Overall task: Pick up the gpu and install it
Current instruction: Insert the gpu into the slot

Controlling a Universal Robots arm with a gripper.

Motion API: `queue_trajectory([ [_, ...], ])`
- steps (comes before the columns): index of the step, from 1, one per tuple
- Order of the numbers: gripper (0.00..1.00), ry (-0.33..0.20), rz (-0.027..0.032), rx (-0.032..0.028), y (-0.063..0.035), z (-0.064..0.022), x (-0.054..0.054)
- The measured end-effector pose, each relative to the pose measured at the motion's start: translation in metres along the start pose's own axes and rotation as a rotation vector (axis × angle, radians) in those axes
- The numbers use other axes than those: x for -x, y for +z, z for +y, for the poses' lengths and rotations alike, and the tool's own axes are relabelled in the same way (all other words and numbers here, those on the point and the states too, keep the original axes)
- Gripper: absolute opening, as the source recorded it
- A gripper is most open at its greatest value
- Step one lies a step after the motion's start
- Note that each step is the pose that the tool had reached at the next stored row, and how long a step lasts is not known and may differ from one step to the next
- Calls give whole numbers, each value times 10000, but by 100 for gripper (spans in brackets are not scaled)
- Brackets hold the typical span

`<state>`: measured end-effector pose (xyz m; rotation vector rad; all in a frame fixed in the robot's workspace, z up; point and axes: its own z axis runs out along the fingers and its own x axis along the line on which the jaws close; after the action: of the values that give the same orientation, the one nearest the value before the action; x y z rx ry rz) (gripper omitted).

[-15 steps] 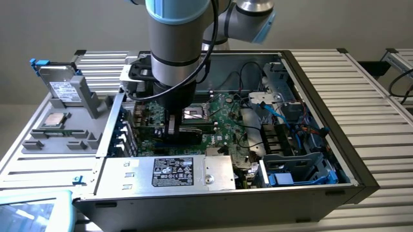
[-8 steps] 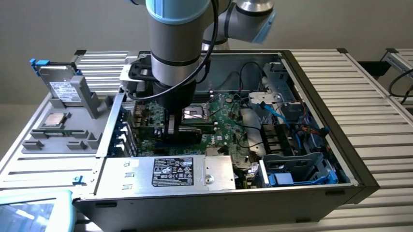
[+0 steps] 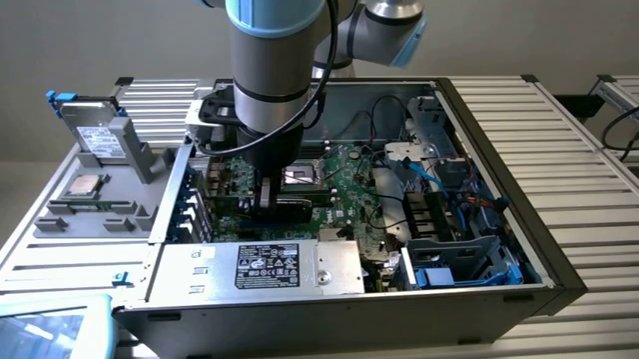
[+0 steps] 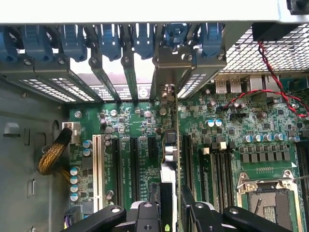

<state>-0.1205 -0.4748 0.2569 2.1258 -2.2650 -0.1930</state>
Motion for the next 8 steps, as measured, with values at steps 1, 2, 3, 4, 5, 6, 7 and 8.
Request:
queue_trajectory([
  [1,28,0,24,-1,-1,0,1],
  [2,28,-1,55,-2,-1,0,2],
  [3,28,0,79,-4,0,0,2],
  [4,28,0,82,-4,-1,0,2],
  [5,28,0,89,-4,-1,0,2],
  [6,28,1,92,-4,-1,0,3],
  [7,28,2,93,-4,-1,1,3],
  [8,28,2,93,-4,-1,1,3],
])
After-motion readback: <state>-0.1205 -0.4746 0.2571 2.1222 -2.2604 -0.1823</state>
